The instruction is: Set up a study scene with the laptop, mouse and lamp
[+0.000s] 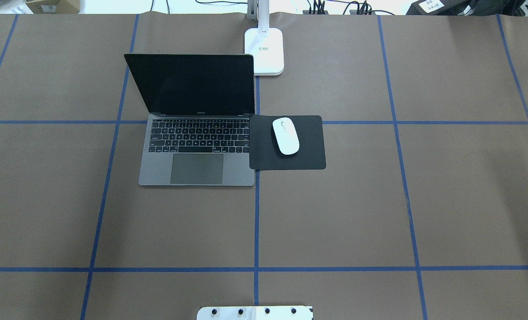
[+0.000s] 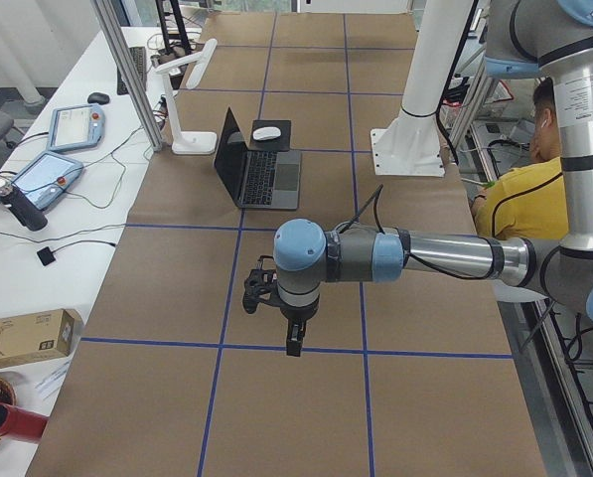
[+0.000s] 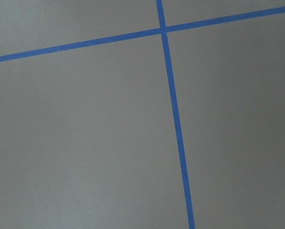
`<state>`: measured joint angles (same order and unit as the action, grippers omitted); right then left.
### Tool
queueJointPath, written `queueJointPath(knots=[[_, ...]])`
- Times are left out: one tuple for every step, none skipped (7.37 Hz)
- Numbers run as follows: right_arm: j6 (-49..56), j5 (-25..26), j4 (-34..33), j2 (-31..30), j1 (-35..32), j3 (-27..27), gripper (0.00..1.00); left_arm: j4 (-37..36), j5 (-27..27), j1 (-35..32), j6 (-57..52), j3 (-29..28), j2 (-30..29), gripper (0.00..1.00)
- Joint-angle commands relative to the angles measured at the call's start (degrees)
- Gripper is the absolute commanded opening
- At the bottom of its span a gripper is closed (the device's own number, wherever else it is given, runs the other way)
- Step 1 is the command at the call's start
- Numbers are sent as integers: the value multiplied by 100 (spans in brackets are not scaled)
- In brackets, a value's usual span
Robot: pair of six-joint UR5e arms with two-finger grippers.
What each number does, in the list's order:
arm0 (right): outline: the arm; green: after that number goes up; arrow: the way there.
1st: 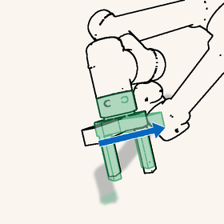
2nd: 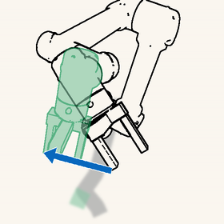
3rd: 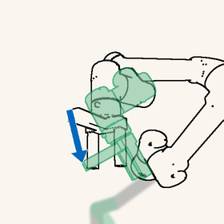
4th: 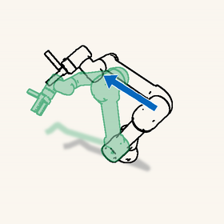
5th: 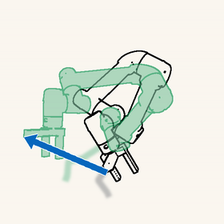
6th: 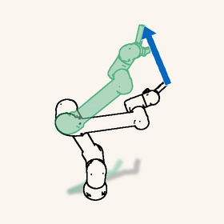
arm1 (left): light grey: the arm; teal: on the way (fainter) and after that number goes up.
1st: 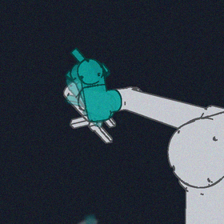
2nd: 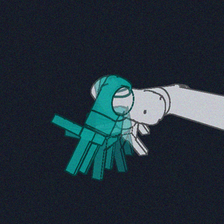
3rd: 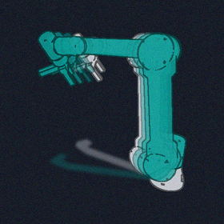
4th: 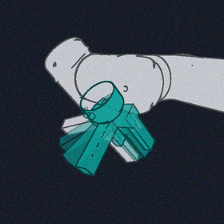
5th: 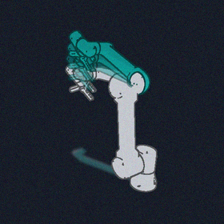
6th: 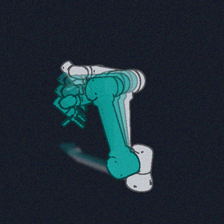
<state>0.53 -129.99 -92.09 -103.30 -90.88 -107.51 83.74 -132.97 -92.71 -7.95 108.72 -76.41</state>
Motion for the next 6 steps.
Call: queueJointPath(knots=[[17,0,172,12,0,-16,100,2,-403,-28,48,9,-23,100],[70,9,591,-6,-9,88,100,-7,-396,-28,30,-26,3,100],[44,18,883,-49,-9,176,100,-7,-405,-28,21,35,3,100],[70,18,903,-146,-9,177,100,-7,-414,-28,21,36,12,100],[88,0,912,-207,-9,169,100,-7,-414,-37,21,44,38,100],[62,-35,903,-217,-9,186,100,-7,-414,-46,21,44,65,100]])
